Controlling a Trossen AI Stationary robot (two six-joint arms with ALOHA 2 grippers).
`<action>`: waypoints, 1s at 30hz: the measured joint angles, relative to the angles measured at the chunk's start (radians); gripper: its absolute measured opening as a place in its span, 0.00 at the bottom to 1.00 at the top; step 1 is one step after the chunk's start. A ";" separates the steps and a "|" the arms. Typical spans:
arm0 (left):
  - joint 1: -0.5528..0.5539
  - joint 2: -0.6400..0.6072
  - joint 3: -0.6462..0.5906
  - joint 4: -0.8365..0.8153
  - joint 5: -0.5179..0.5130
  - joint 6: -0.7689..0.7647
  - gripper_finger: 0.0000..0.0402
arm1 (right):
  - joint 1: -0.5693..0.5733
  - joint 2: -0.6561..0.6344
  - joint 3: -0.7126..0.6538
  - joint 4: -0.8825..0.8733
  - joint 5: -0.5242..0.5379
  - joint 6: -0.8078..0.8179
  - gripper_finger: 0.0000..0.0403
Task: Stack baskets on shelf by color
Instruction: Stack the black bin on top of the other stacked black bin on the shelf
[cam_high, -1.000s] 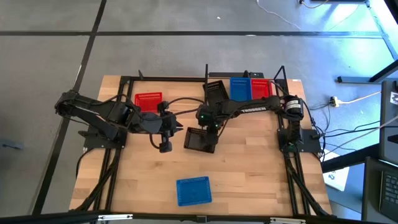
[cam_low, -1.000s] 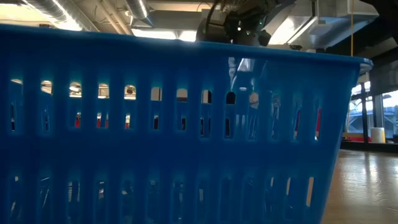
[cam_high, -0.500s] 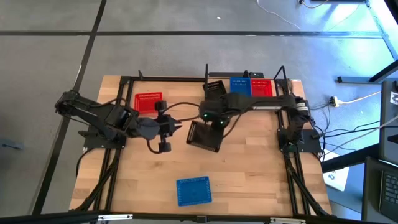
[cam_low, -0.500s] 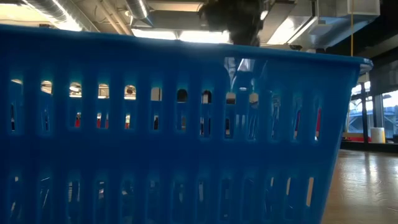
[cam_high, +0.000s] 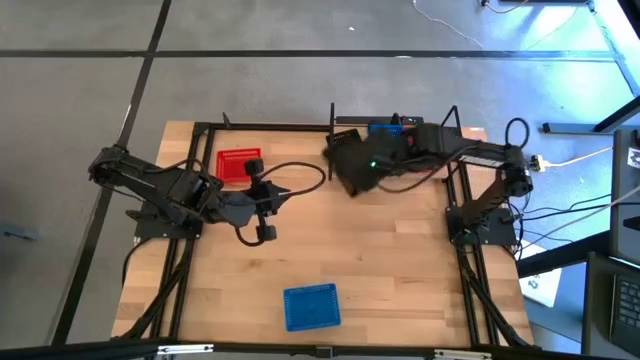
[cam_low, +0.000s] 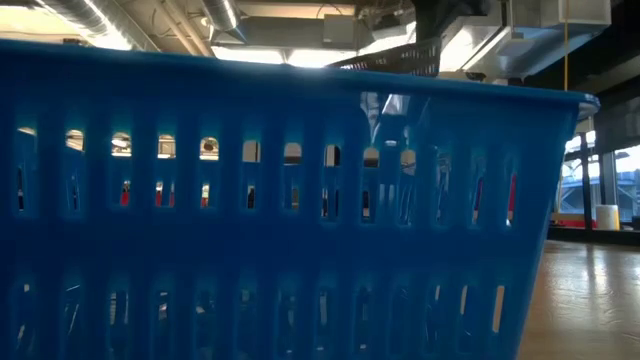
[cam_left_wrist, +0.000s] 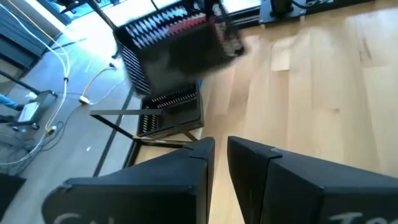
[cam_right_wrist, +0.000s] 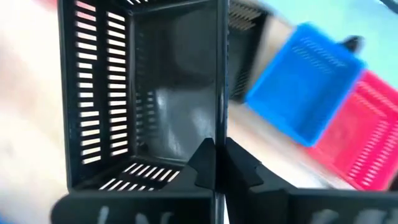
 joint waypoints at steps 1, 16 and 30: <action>0.000 0.000 0.000 0.000 -0.001 0.005 0.09 | -0.012 -0.010 0.000 0.000 0.029 0.035 0.01; 0.000 0.000 0.000 0.000 -0.002 0.025 0.09 | -0.306 -0.016 -0.126 -0.006 0.000 0.028 0.01; 0.001 0.000 0.000 0.000 -0.002 0.025 0.09 | -0.426 -0.016 -0.284 0.313 -0.203 -0.155 0.01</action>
